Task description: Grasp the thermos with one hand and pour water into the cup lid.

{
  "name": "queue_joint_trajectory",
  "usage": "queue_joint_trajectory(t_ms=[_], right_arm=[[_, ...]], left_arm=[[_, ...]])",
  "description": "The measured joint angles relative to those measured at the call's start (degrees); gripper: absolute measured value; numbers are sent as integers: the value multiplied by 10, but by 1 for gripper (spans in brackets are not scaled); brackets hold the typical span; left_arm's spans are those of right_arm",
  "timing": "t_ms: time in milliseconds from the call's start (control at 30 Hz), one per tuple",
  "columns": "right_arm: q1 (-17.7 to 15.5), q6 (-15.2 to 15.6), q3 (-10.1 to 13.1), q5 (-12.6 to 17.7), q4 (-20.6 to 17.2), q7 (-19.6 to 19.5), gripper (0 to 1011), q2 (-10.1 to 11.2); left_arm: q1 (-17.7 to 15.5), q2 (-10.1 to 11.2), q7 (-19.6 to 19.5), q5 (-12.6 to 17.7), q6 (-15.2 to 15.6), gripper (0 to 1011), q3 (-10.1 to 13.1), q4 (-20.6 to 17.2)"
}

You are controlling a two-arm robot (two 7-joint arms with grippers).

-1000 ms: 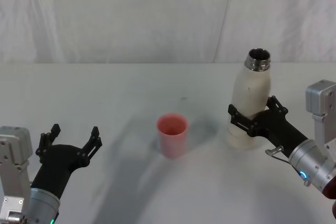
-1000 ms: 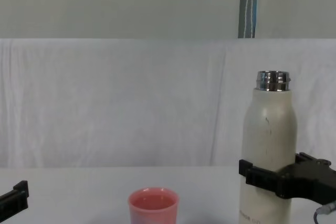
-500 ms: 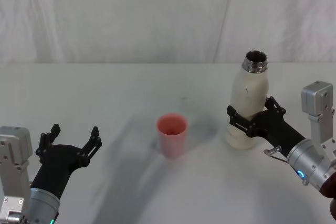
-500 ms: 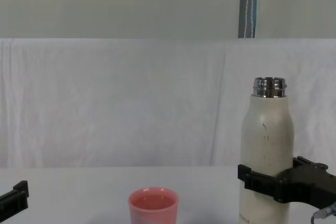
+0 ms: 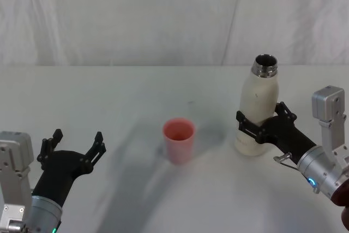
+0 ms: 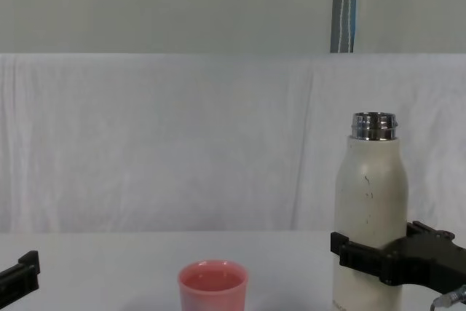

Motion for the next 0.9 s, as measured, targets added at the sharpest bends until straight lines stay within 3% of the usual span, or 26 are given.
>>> queue_joint_trajectory(t_ms=[900], right_arm=[[6,-5,-1,-9,15,0,950,-5]], left_arm=[[0,0,0,0,0,1001,0,0]])
